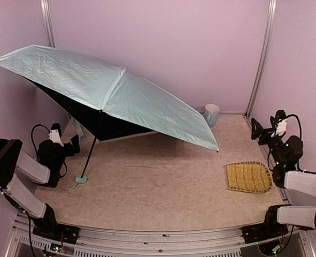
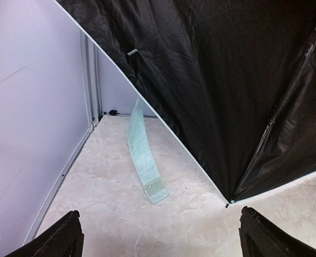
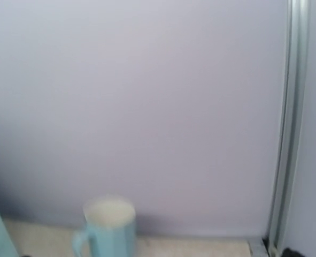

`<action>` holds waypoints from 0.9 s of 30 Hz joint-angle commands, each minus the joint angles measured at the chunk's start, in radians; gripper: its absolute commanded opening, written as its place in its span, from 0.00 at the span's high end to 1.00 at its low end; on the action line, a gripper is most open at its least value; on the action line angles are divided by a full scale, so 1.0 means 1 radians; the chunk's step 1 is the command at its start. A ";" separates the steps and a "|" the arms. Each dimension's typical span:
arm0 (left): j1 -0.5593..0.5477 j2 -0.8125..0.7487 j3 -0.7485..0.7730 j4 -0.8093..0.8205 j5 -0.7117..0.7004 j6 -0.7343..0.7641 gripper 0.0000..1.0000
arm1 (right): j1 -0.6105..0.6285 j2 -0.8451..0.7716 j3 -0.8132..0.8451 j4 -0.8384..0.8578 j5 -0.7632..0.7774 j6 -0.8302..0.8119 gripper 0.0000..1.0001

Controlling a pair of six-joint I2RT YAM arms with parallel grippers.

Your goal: Put away the umbrella

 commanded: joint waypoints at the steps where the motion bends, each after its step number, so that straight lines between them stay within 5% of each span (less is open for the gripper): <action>1: 0.004 -0.131 0.112 -0.236 -0.090 -0.042 0.01 | -0.006 -0.152 0.085 -0.318 -0.003 0.144 0.00; 8: -0.170 -0.296 0.331 -0.608 -0.286 -0.125 0.11 | -0.007 -0.238 0.214 -0.554 -0.162 0.257 0.00; 13: -0.421 -0.406 0.472 -1.014 -0.234 -0.087 0.14 | -0.006 -0.236 0.376 -0.843 -0.347 0.232 0.00; 20: -0.525 -0.454 0.304 -0.980 -0.141 -0.192 0.03 | -0.004 -0.204 0.443 -0.922 -0.465 0.204 0.03; 27: -0.515 -0.209 0.405 -1.033 -0.287 -0.191 0.07 | -0.003 -0.192 0.477 -1.049 -0.546 0.126 0.06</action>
